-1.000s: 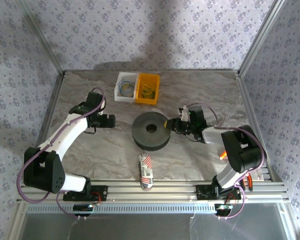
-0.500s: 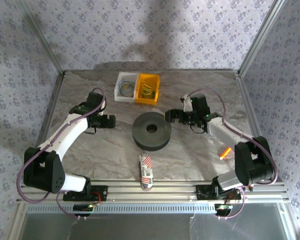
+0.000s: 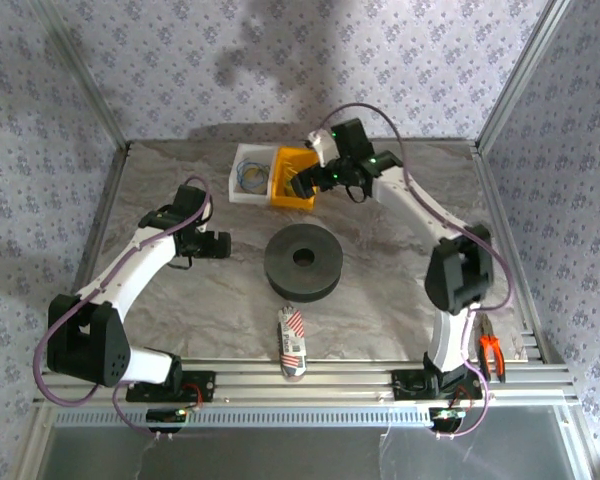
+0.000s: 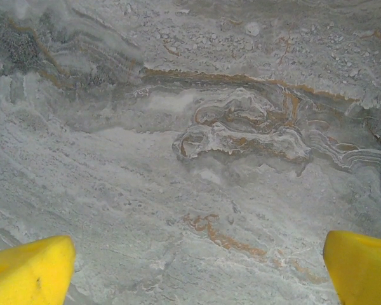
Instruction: Wrap the cables
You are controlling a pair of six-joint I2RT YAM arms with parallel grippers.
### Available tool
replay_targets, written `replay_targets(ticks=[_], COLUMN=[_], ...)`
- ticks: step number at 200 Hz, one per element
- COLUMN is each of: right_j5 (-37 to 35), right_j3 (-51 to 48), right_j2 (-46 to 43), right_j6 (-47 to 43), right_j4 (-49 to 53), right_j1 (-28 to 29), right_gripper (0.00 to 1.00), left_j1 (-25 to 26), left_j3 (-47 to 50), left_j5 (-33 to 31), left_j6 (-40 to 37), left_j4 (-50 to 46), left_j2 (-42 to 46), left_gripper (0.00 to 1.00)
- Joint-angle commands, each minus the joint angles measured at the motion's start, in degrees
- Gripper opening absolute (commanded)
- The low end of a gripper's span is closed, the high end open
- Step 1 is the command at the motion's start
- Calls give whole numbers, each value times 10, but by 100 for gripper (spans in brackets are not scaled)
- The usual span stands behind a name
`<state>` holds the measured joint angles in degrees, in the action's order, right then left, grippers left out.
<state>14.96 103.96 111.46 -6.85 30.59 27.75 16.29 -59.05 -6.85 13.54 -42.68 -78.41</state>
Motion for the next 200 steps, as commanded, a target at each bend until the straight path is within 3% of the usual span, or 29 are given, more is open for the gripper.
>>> replay_targets(ticks=[1,28,54,126,200], right_j5=[-3,8,16,-17,-48], right_j3=[107,248,311,361,380], right_j2=[74,189,262,357,359], right_j6=[-65,-86,-94,-83,-82], right_j4=[67,103,91,41,21], right_j1=[2,2,0,-2,0], right_gripper=[100,95,87,60,13], left_j1=[5,5,5,4,4], left_j3=[-19,-17,-16,-20,-29], left_j5=[2,12,14,14,16], left_j6=[-6,-8,-9,-20,-22], left_j4=[-24,-21,-20,-28,-37], left_j2=[12,15,16,14,16], left_gripper=[100,100,100,100,100])
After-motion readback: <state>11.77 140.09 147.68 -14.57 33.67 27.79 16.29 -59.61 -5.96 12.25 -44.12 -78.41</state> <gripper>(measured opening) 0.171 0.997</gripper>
